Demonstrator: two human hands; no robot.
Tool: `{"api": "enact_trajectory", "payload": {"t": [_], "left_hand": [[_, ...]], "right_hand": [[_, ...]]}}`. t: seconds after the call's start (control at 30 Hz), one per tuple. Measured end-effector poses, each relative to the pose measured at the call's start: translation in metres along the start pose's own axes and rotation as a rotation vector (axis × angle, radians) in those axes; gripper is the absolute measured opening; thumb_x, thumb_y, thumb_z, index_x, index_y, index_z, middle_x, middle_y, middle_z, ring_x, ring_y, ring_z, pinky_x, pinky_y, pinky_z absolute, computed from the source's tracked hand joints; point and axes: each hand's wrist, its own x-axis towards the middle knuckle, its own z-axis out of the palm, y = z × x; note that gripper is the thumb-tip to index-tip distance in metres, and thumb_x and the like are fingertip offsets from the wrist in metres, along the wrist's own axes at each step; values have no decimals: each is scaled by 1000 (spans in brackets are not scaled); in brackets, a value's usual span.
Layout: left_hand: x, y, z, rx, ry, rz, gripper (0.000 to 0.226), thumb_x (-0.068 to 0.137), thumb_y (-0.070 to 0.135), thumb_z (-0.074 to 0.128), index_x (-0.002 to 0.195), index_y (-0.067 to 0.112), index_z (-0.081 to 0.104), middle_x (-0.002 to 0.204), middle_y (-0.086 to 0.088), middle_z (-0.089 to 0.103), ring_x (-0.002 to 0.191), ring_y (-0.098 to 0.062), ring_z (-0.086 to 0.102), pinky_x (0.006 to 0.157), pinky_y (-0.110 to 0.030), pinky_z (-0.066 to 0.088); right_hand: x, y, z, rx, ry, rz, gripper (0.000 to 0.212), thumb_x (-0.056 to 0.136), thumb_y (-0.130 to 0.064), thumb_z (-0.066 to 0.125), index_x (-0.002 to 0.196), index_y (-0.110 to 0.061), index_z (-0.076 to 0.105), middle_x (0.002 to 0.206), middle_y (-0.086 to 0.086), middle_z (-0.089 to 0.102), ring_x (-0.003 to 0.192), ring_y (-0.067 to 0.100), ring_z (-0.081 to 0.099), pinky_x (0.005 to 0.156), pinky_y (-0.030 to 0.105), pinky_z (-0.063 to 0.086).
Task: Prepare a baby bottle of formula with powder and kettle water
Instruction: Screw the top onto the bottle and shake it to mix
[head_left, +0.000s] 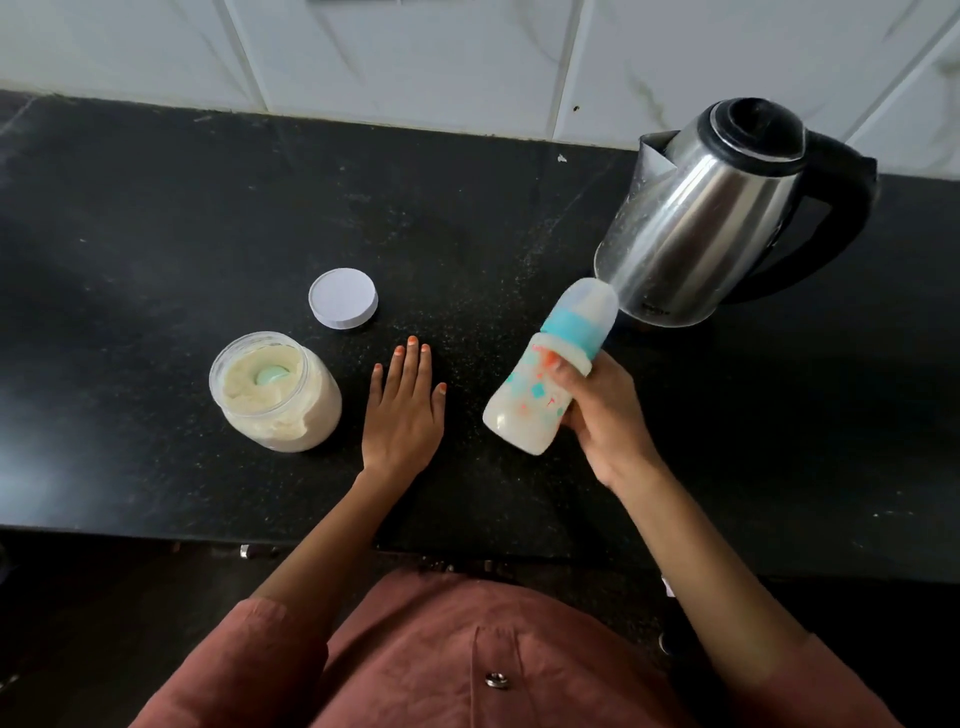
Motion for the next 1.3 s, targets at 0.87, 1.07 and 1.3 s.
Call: {"api": "enact_trajectory", "payload": {"t": [0.87, 1.07, 1.3], "left_hand": [[1, -1, 3, 13, 27, 8, 54, 100, 35, 16, 148, 12, 4, 157, -4, 1, 145, -17, -1, 116, -35, -3], [1, -2, 3, 23, 15, 7, 55, 100, 36, 15, 148, 13, 2, 157, -3, 0, 144, -16, -3, 115, -35, -3], [1, 0, 1, 5, 18, 2, 55, 100, 36, 17, 148, 12, 4, 157, -3, 1, 145, -16, -2, 116, -35, -3]], "right_hand": [[10, -14, 6, 371, 152, -65, 49, 63, -34, 69, 108, -20, 58, 98, -2, 67, 86, 8, 68, 66, 25, 55], [-6, 2, 10, -28, -19, -61, 42, 54, -30, 83, 91, -19, 66, 83, -5, 72, 80, 10, 68, 65, 25, 53], [-3, -4, 3, 102, 131, -124, 55, 54, -37, 81, 101, -20, 61, 90, -5, 69, 84, 8, 68, 66, 25, 54]]}}
